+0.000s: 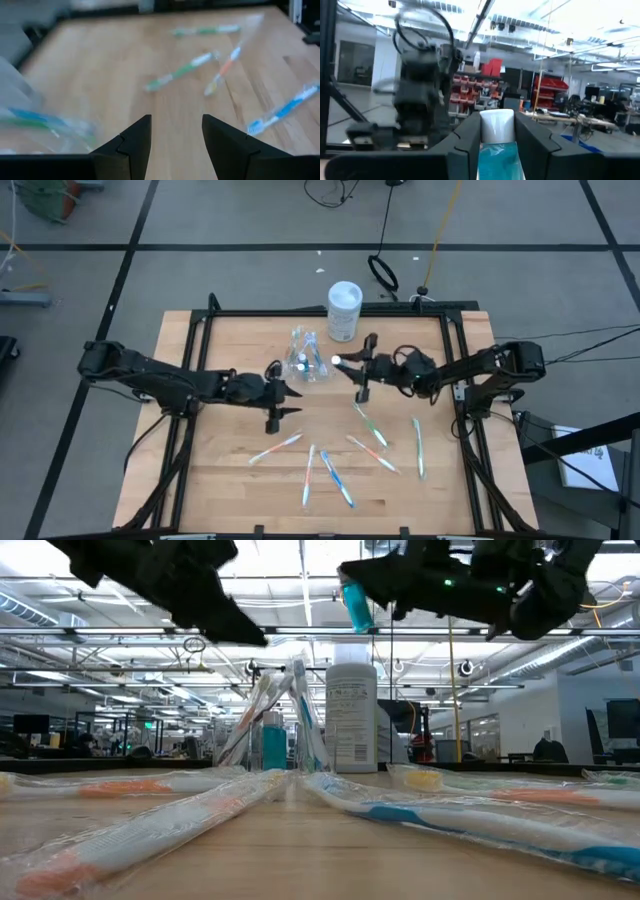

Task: Pick & Place toothbrushing station
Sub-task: Put the blue mouthwash into the transparent organizer

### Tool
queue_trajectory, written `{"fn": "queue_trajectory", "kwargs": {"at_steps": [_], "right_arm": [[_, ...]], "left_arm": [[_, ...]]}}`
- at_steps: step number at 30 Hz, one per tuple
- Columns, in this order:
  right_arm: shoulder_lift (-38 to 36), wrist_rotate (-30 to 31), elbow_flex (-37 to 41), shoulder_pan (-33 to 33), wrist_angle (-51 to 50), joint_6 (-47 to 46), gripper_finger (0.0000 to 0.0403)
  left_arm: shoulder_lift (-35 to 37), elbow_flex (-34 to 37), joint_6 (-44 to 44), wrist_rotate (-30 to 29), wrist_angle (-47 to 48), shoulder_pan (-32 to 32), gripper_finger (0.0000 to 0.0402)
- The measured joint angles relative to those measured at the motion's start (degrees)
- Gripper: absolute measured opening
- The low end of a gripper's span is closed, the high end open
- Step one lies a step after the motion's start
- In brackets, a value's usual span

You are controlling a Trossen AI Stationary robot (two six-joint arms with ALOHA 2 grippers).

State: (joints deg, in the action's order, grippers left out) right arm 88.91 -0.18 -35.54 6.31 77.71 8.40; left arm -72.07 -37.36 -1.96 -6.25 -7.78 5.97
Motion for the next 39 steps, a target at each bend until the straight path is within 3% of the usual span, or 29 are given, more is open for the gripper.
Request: {"fn": "queue_trajectory", "kwargs": {"at_steps": [4, 8, 11, 14, 18, 23, 28, 39], "right_arm": [[4.21, -0.07, -5.43, -0.11, -4.1, -0.32, 0.0091], [11.83, -3.18, -12.47, -0.42, -12.85, -2.0, 0.0093], [15.0, -7.23, -17.98, 0.26, -21.99, -2.88, 0.01], [16.48, -11.64, -22.66, 1.17, -31.45, -6.17, 0.0102], [16.79, -17.97, -25.69, 2.0, -39.86, -10.83, 0.0097], [16.77, -20.03, -25.91, 2.27, -40.65, -14.93, 0.0099], [16.83, -27.01, -25.91, 2.31, -41.16, -17.4, 0.0102], [16.82, -27.15, -25.85, 2.23, -43.64, -17.2, 0.0106]], "left_arm": [[3.91, 0.0, -5.63, -7.86, -0.87, 0.95, 0.0182], [5.14, -0.02, -3.43, -14.76, -4.67, 0.83, 0.0182], [5.28, -0.02, -2.6, -13.41, -2.28, 0.71, 0.0182], [5.07, 0.0, -7.08, -10.36, 3.9, 1.05, 0.0182], [4.25, 0.0, -9.71, -10.87, 5.98, 2.12, 0.0182], [0.63, 0.06, -16.12, -12.96, -1.39, 3.51, 0.0182], [-3.58, -0.02, -21.69, -13.34, -6.18, 4.03, 0.0182], [-9.26, -0.02, -26.94, -13.55, -10.34, 4.6, 0.0168]]}}
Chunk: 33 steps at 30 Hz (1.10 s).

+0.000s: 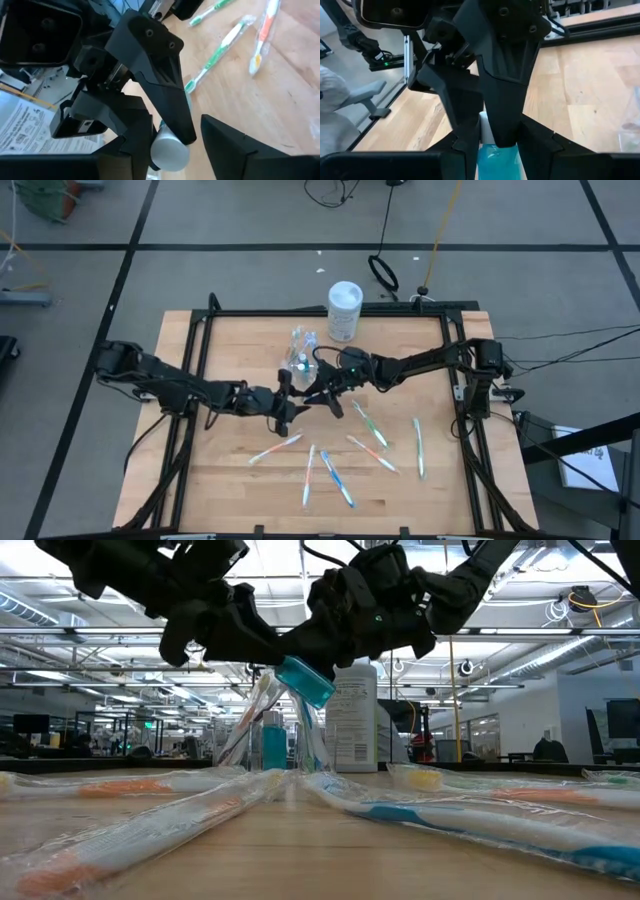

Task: Pick & Place toothbrushing station
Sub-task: Put the blue mouthwash into the transparent organizer

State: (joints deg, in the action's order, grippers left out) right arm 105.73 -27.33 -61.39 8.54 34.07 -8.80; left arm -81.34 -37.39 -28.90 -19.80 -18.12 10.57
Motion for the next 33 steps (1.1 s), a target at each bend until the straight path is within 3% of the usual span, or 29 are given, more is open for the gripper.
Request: {"fn": "queue_trajectory", "kwargs": {"at_steps": [8, 16, 20, 23, 26, 28, 33], "right_arm": [[0.0, -0.05, 0.02, 0.02, -0.47, 0.29, 0.0102], [-0.76, 0.05, -0.11, 0.12, -1.85, -0.14, 0.0135], [-4.03, 0.52, -0.11, 0.98, -7.12, 3.59, 0.0148], [-8.28, 0.7, -0.11, 1.96, -15.63, 6.05, 0.0152], [-13.19, 0.44, -0.11, 2.67, -25.81, 7.19, 0.015], [-16.42, 0.51, -0.11, 3.15, -32.75, 8.39, 0.0147], [-24.19, 6.14, -0.1, 3.53, -49.68, 10.46, 0.0138]], "left_arm": [[-0.79, 0.0, -2.57, -0.03, -0.38, 0.0, 0.0087], [-0.68, 0.04, -2.28, 2.25, 0.69, 0.31, 0.0109], [-0.68, 0.04, -2.36, 3.83, 2.03, 0.94, 0.0099], [-0.68, -0.02, -3.27, 1.26, 1.8, 1.33, 0.0089], [-0.68, -2.09, -10.31, -4.96, 5.38, 2.02, 0.0088], [-0.68, -4.64, -19.63, -8.21, 8.38, 2.37, 0.0094], [-0.68, -11.79, -45.77, -8.61, 19.8, 1.15, 0.0117]]}}
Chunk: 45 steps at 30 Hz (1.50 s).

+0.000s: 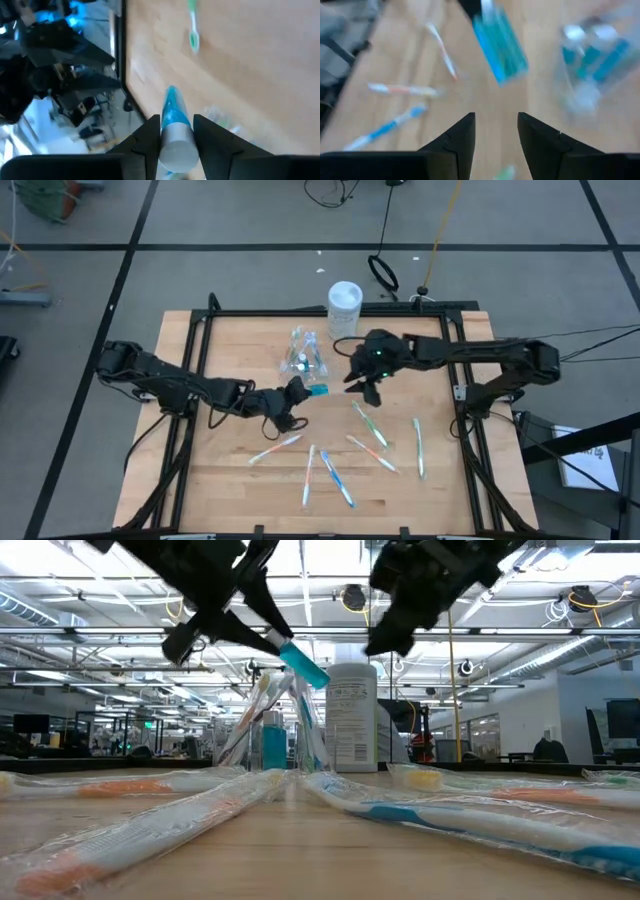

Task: Pick & Place toothbrushing station
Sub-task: Put the blue mouthwash into the transparent organizer

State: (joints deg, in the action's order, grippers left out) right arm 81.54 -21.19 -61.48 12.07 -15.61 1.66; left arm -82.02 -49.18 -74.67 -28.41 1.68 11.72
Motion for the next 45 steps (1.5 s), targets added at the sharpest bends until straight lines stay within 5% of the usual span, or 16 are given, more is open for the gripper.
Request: {"fn": "queue_trajectory", "kwargs": {"at_steps": [6, 16, 30, 45], "right_arm": [[-7.0, 10.94, 3.15, -0.54, -5.76, -0.9, 0.0135], [-13.76, 12.46, 11.76, 0.05, 5.56, 2.24, 0.0134], [-15.04, 12.34, 11.92, 0.12, 8.12, 7.27, 0.0134], [-15.04, 12.39, 11.92, 0.12, 8.14, 10.2, 0.0134]], "left_arm": [[-1.99, -9.86, -4.27, 0.05, 18.75, -5.99, 0.0105], [-11.27, -21.0, -16.79, 5.64, 34.27, -14.5, 0.0105], [-14.95, -21.45, -24.63, 1.91, 35.93, -14.59, 0.011], [-14.95, -21.43, -22.51, 6.45, 35.38, -15.09, 0.0111]]}}
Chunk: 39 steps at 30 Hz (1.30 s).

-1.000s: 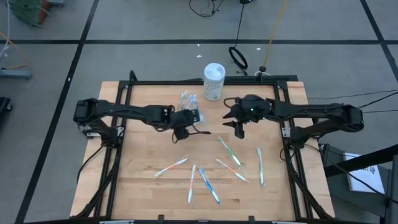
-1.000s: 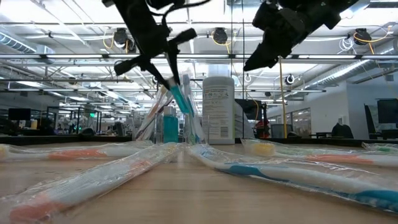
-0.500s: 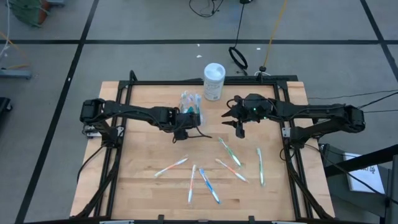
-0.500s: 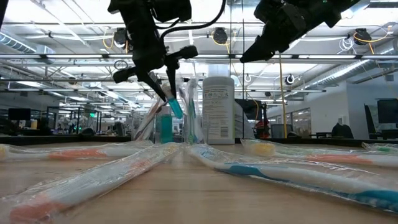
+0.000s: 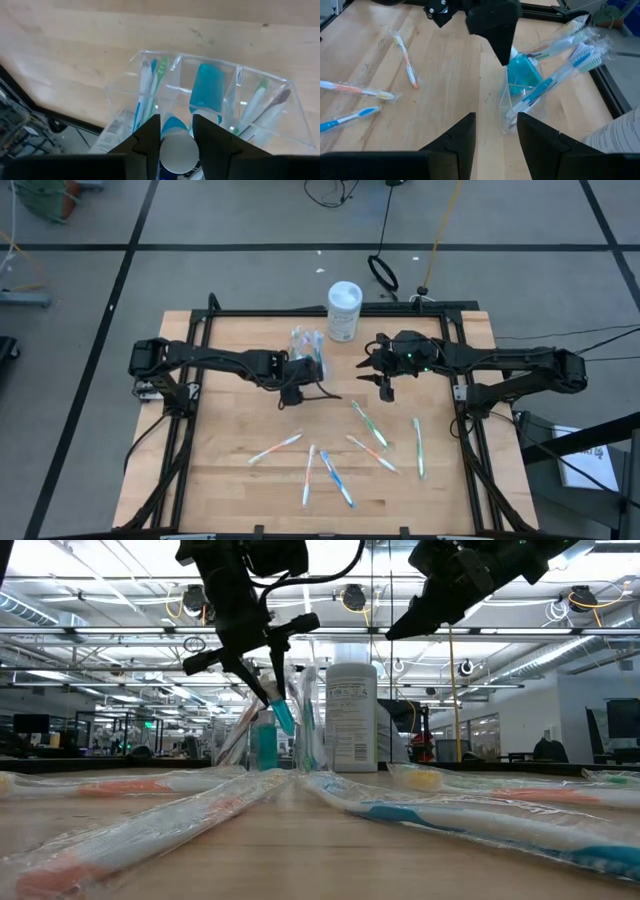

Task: Pick & Place toothbrushing station
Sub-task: Put the blue mouthwash into the transparent organizer, then put the orange toothbrush into the transparent organizer

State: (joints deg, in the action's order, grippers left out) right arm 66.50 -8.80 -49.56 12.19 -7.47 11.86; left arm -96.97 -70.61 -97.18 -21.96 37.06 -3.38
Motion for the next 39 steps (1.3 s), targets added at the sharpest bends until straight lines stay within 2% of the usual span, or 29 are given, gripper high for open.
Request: {"fn": "queue_trajectory", "kwargs": {"at_steps": [6, 10, 14, 30, 39], "right_arm": [[0.02, 0.0, 0.0, 0.0, 0.0, 2.73, 0.0134], [0.02, 0.0, 0.0, 0.0, 0.0, 4.04, 0.0134], [0.02, 0.0, 0.0, 0.0, 0.0, 4.02, 0.0134], [0.02, 0.0, 0.0, 0.0, 0.14, 3.96, 0.0134], [0.02, 0.02, 0.0, 0.0, 7.03, 3.87, 0.0134]], "left_arm": [[0.0, 0.0, 3.13, 0.03, -0.14, 0.08, 0.0111], [0.0, 0.0, 6.39, 3.11, -0.2, 0.0, 0.0111], [0.0, 0.0, 11.26, 3.1, -1.15, 0.13, 0.0115], [0.0, 0.0, 23.16, 2.04, -2.02, -2.25, 0.0192], [2.7, 0.0, 31.39, 2.45, -3.86, -1.28, 0.0182]]}}
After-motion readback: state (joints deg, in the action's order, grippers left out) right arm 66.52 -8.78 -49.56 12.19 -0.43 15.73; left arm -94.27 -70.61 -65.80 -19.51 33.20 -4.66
